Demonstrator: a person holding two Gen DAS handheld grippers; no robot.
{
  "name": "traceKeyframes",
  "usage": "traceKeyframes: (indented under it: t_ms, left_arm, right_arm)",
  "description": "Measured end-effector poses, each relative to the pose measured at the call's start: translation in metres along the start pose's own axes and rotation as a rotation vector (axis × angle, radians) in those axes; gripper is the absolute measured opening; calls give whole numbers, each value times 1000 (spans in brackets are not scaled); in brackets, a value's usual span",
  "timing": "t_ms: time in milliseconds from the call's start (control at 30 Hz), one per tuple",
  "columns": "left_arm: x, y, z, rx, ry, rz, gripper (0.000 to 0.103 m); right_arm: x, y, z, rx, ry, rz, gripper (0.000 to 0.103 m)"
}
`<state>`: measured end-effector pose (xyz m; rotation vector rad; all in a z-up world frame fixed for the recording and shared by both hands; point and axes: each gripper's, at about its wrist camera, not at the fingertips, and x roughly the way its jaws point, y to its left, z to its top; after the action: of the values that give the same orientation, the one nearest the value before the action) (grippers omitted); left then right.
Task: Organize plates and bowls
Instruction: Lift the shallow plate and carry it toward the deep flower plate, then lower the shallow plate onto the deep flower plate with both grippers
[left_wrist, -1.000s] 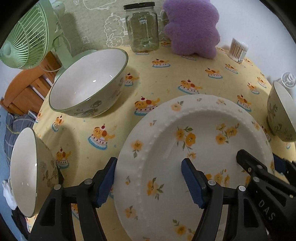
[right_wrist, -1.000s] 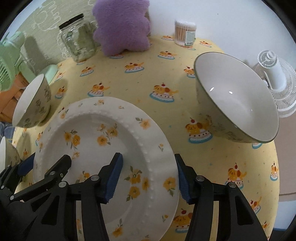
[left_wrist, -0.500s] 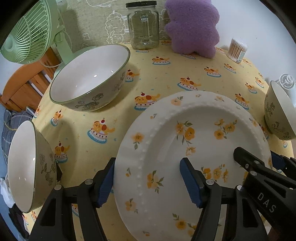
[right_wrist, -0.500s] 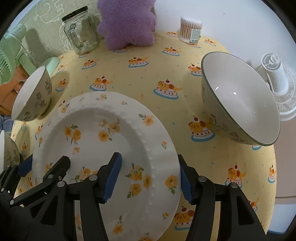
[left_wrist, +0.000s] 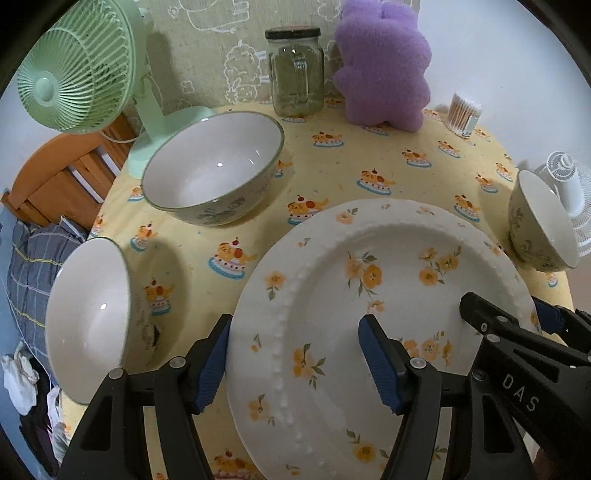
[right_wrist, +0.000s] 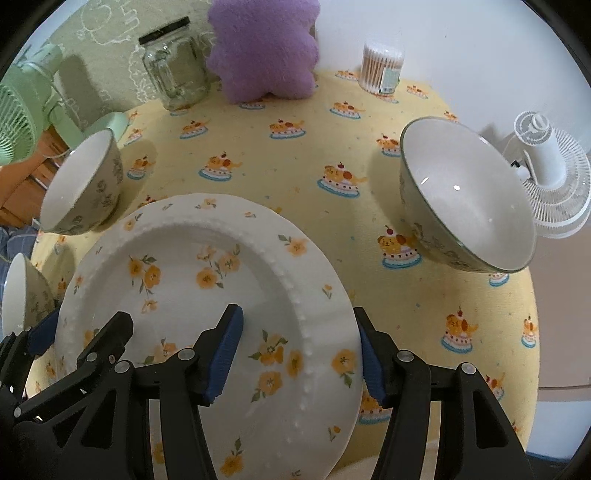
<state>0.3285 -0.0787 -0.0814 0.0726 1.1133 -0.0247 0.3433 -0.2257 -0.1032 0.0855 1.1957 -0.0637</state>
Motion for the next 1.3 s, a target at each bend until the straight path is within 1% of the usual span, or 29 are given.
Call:
traceKeyframes:
  t_ms: [233,433,633,800,900,1100,1300]
  left_arm:
    - [-28,9,-8,6,-22,-23,68]
    - [-54,16,-24,30,-43,-49,68]
    - [-80,18,-50,68,-69,-53,68]
    - [-98,23,-72,89,-77,-80,68]
    - [-109,24,-85,112,-87,-99,68]
    - [-121,20,-109,161,-93,-129,68]
    - [-126,6,-126,184,-86,-132,69]
  right_arm:
    - [-31,5,-13,-1,-27,-15,63]
    - [-58,9,-35,21,-42,-33,63]
    - [-89,11,-66,43,-68,-55,63]
    - [-110,14,-94,70,-80,-75,63]
    - [-121,13,-113,110,-76,-85,63]
    - [-136,10,-150,167,-79,-110,63]
    - [-141,-3,-171,190,-75,-114,63]
